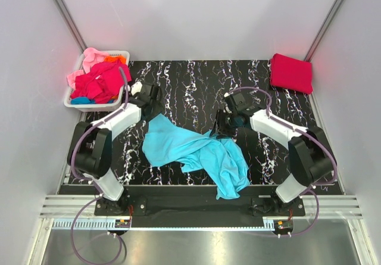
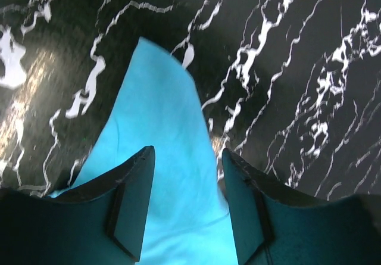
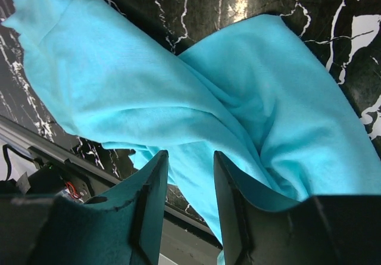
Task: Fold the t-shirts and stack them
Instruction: Flatten the tshirt out
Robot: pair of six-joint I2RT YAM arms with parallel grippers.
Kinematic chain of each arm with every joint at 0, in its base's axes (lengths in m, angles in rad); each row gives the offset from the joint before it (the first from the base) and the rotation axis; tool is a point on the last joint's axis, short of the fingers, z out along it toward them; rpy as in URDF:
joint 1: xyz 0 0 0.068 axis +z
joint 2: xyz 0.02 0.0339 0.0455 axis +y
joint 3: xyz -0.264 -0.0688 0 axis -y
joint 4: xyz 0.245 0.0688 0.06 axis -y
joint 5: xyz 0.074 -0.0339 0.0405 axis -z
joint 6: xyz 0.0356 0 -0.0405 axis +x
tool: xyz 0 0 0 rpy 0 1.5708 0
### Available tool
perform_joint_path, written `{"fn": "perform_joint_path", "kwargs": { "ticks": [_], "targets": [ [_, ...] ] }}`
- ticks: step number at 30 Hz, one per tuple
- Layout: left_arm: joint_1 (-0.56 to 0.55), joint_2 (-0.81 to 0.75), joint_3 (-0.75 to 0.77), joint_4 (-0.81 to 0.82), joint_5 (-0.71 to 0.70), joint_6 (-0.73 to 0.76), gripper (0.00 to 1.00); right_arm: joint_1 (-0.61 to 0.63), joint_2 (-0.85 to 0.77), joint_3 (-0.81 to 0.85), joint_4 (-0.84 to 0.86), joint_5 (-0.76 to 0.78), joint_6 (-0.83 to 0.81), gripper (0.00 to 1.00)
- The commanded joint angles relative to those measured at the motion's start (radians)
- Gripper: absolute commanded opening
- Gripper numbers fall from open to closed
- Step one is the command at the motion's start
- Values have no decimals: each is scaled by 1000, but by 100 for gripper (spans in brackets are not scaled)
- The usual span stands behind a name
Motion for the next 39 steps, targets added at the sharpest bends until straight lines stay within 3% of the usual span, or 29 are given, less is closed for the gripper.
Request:
{"fn": "perform_joint_path", "kwargs": {
  "ticks": [1,5,10,22,39],
  "targets": [
    [9,43,80,19,-65,65,53,11,-67,-7,55,-33,5,44],
    [11,110,140,-40,-180,77,50,11,-82,-12,56,-38,16,44],
    [14,167,190,-115,-214,52,47,11,-89,-19,58,-39,29,44],
    [69,290,319,-219,-154,-3,46,11,-121,-33,56,-49,46,44],
    [129,370,368,-160,34,55,49,11,-153,-30,55,-39,68,44]
  ]
}}
